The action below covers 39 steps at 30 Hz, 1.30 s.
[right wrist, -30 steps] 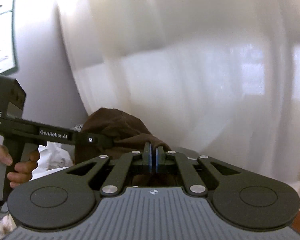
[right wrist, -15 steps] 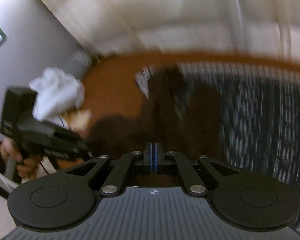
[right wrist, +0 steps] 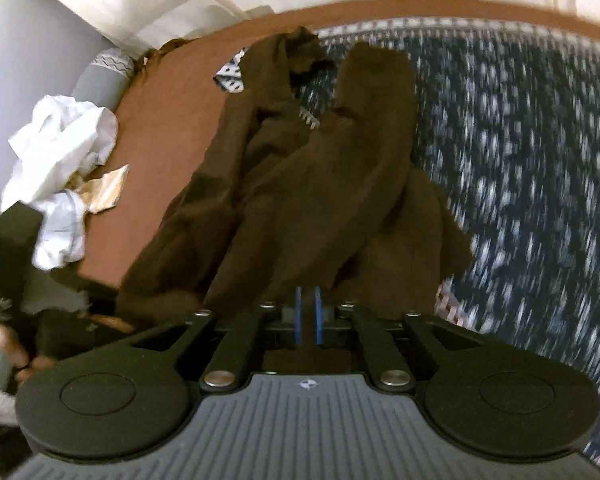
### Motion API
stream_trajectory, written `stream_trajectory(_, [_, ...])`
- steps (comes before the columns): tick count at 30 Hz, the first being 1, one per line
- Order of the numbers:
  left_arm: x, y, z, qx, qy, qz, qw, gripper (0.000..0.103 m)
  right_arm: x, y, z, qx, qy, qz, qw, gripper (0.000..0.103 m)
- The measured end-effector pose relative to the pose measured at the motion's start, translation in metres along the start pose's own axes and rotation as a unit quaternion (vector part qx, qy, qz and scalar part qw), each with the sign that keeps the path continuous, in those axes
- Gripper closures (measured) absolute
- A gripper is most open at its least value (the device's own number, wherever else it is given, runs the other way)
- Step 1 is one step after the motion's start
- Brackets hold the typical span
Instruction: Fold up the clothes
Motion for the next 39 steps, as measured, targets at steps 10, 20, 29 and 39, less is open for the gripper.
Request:
stream_trajectory(10, [-0.039, 0.103, -0.047, 0.147, 0.064, -0.026, 0.9868, 0.015, 0.010, -0.019, -0.049, 0.058, -0.009, 0.036, 0.998, 0.037])
stream_trajectory(20, [-0.051, 0.035, -0.141, 0.174, 0.104, -0.063, 0.9772, 0.017, 0.039, -0.036, -0.081, 0.091, -0.039, 0.076, 0.992, 0.036])
stream_trajectory(29, [-0.044, -0.016, -0.141, 0.137, 0.103, -0.043, 0.9843, 0.030, 0.071, -0.074, -0.093, 0.070, -0.069, 0.097, 0.990, 0.036])
stream_trajectory(39, [-0.040, 0.009, -0.131, 0.155, 0.094, -0.017, 0.9833, 0.096, 0.061, -0.068, -0.090, 0.095, -0.105, 0.036, 0.989, 0.099])
Point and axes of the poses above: each gripper's, at about its wrist camera, not at the fingertips, and y roughly against the way its jaws point, x to its right, z to its underside, the point moved 9 cm from there along -y, roughly the way its jaws point, and after that the axes turned 6 degrees about -z, right-handed, at the moved point
